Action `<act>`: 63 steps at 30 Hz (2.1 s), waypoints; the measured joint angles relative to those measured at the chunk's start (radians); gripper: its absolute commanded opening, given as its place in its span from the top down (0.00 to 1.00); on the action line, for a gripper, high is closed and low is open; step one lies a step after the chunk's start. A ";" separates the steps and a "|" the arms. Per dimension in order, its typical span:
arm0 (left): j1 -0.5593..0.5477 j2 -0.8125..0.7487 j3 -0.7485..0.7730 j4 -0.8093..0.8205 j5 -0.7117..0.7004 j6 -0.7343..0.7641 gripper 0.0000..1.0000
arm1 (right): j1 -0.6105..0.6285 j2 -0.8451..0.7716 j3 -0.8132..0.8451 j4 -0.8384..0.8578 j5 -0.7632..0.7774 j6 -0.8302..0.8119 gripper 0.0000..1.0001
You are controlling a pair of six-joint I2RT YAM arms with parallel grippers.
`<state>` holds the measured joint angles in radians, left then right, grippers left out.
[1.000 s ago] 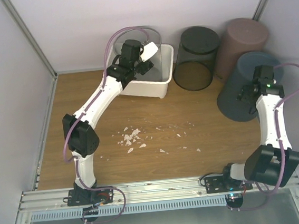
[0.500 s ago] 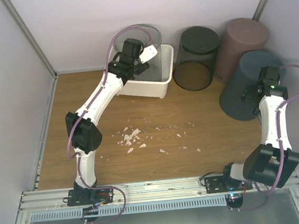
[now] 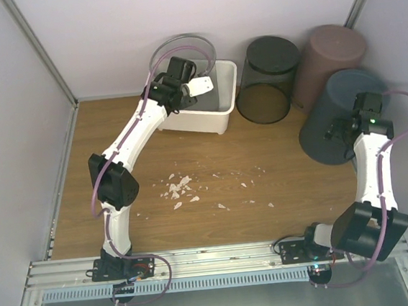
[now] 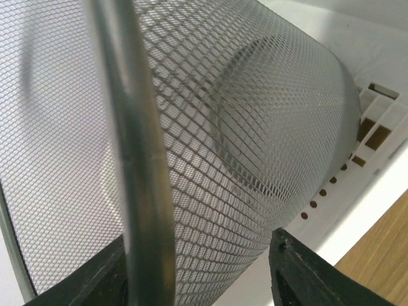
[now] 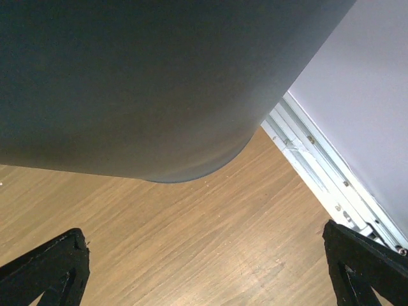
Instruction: Turn the large container upside down
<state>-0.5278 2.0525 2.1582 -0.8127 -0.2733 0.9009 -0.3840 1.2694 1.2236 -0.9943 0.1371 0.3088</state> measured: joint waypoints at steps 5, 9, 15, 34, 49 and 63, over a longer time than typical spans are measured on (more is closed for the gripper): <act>-0.002 0.000 0.003 -0.036 -0.002 0.031 0.61 | 0.000 -0.001 0.000 -0.001 -0.018 -0.005 0.00; -0.009 -0.003 0.003 -0.052 -0.004 0.038 0.69 | 0.000 -0.006 0.000 -0.007 -0.034 -0.007 0.00; -0.018 -0.003 0.003 -0.103 -0.002 0.044 0.84 | 0.000 -0.013 0.002 -0.027 -0.048 -0.010 0.00; -0.033 -0.035 0.002 -0.184 0.004 0.013 1.00 | 0.000 -0.037 0.138 -0.089 -0.104 -0.046 0.00; -0.188 -0.370 0.003 -0.021 0.144 -0.249 1.00 | 0.000 -0.114 0.300 -0.117 -0.232 -0.068 0.00; -0.166 -0.541 -0.284 0.339 0.580 -0.838 1.00 | 0.000 -0.139 0.850 -0.175 -0.332 -0.031 0.00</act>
<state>-0.6937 1.5120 1.8740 -0.4740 0.3069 0.0631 -0.3836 1.1305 2.0735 -1.1694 -0.1944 0.2779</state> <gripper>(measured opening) 0.075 0.995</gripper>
